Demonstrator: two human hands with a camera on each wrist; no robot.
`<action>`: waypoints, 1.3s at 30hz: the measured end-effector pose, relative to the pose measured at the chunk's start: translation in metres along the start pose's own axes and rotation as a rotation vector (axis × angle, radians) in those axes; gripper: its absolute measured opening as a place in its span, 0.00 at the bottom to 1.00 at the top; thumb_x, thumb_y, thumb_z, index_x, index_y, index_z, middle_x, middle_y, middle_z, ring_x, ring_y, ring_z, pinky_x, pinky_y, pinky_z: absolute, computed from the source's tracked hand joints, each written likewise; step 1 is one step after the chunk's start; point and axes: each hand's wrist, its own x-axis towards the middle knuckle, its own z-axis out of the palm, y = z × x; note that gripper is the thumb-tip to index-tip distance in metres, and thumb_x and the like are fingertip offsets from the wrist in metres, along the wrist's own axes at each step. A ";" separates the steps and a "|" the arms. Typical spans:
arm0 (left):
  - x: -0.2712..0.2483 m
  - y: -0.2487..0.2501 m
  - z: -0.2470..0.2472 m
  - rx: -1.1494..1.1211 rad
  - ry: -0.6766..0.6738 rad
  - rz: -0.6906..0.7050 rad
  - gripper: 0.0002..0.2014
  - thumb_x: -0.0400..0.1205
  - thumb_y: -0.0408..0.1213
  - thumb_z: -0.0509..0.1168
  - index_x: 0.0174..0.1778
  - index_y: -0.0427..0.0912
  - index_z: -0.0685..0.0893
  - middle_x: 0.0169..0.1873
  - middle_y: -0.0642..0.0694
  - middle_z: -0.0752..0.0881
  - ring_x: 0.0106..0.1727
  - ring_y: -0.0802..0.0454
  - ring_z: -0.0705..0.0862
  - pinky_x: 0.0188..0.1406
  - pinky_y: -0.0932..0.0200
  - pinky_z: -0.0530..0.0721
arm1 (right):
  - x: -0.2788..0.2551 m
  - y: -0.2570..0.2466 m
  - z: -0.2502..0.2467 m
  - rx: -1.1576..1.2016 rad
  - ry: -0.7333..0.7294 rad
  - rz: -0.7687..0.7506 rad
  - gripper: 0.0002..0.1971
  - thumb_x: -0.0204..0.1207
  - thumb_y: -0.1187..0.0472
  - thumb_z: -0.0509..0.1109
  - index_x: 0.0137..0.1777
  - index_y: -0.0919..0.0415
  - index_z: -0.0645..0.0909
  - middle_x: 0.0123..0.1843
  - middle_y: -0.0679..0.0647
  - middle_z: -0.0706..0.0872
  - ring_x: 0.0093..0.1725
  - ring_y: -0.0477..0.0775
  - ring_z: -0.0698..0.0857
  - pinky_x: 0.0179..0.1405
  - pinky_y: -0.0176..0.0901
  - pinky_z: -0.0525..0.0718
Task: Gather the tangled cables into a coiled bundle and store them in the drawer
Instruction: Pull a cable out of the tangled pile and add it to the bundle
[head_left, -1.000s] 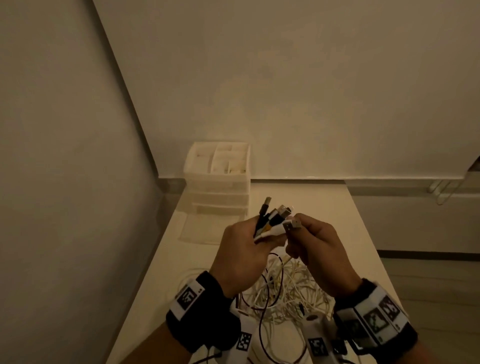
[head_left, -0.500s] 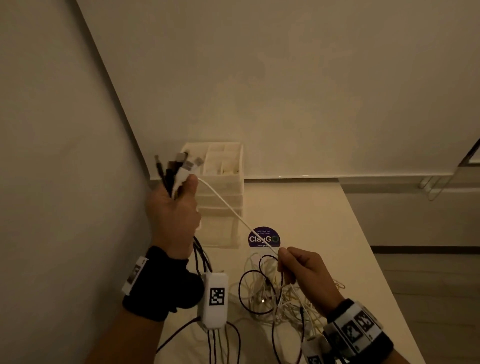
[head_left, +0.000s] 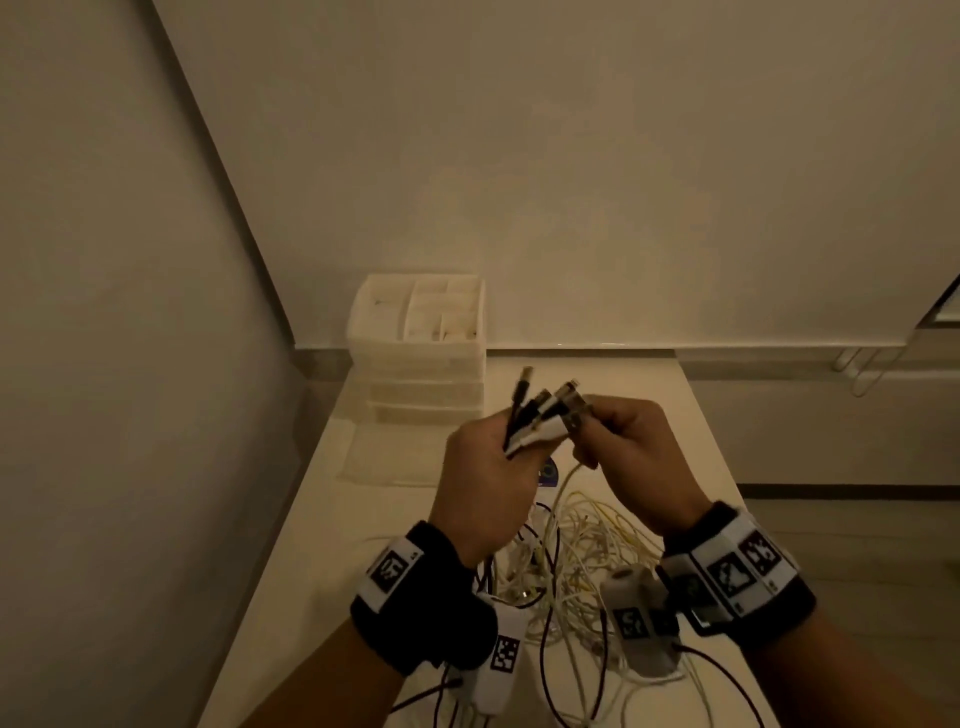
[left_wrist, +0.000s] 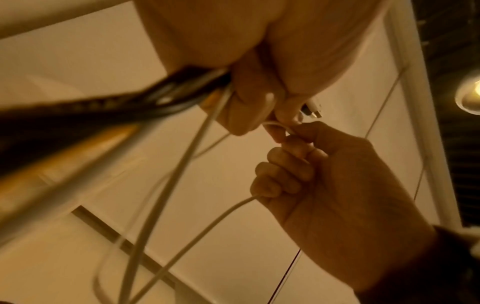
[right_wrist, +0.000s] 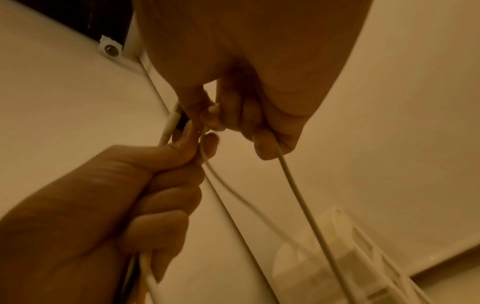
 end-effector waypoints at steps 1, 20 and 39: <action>0.004 -0.001 0.000 0.000 0.029 0.018 0.03 0.80 0.35 0.71 0.44 0.45 0.90 0.37 0.50 0.91 0.40 0.53 0.88 0.41 0.55 0.87 | 0.003 -0.003 -0.002 -0.006 -0.013 -0.003 0.18 0.75 0.48 0.68 0.32 0.61 0.84 0.24 0.51 0.75 0.27 0.47 0.72 0.31 0.43 0.71; 0.038 -0.004 -0.066 0.008 0.507 0.063 0.06 0.78 0.41 0.72 0.50 0.50 0.89 0.34 0.60 0.87 0.35 0.64 0.85 0.36 0.65 0.81 | -0.030 0.066 -0.005 0.060 0.076 0.274 0.19 0.81 0.56 0.66 0.30 0.65 0.79 0.25 0.58 0.66 0.27 0.55 0.64 0.32 0.54 0.65; 0.036 0.004 -0.060 0.026 0.218 -0.021 0.07 0.80 0.34 0.70 0.42 0.52 0.85 0.17 0.64 0.79 0.19 0.68 0.73 0.21 0.74 0.68 | -0.047 0.061 0.004 0.157 -0.113 0.292 0.19 0.79 0.48 0.62 0.32 0.60 0.80 0.25 0.53 0.65 0.24 0.50 0.63 0.27 0.44 0.64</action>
